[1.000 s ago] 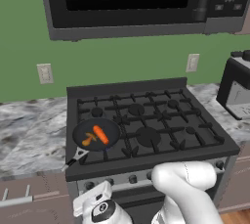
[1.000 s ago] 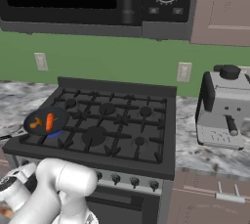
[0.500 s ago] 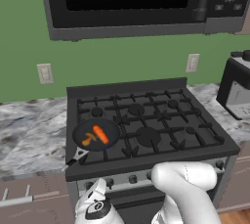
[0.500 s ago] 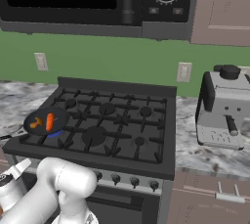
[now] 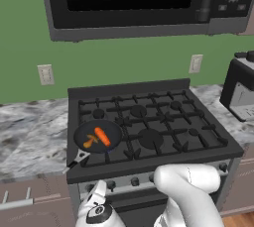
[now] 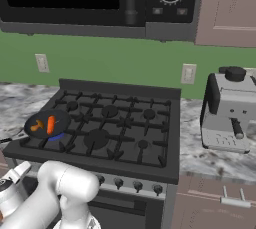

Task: Put the mushroom and carrot in the pan. Then turn on the front left burner and set the heat to medium.

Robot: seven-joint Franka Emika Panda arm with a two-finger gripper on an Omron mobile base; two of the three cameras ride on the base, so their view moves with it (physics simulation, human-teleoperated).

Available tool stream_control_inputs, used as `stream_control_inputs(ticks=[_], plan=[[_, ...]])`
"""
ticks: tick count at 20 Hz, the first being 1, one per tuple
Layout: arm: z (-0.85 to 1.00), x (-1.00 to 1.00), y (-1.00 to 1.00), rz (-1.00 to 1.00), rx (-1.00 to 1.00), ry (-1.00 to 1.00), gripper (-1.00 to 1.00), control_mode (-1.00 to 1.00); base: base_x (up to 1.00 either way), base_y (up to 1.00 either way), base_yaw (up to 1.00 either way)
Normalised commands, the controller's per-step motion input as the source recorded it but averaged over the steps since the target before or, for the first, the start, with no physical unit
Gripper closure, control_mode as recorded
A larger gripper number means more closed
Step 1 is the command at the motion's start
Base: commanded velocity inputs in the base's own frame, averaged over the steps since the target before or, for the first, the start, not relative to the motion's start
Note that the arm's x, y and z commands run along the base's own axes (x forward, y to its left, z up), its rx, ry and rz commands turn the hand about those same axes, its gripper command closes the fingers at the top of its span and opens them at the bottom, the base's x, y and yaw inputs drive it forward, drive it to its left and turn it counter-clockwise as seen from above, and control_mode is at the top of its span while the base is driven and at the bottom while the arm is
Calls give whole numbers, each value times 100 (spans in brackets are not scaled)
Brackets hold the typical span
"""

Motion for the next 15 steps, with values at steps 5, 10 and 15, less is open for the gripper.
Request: stream_control_inputs(ticks=[5,10,15], plan=[[-22,0,0,-4,-28,0,100,-100,0,0,0],[-11,0,0,-5,-35,3,100,-100,0,0,0],[-5,0,0,-7,-35,8,100,-100,0,0,0]])
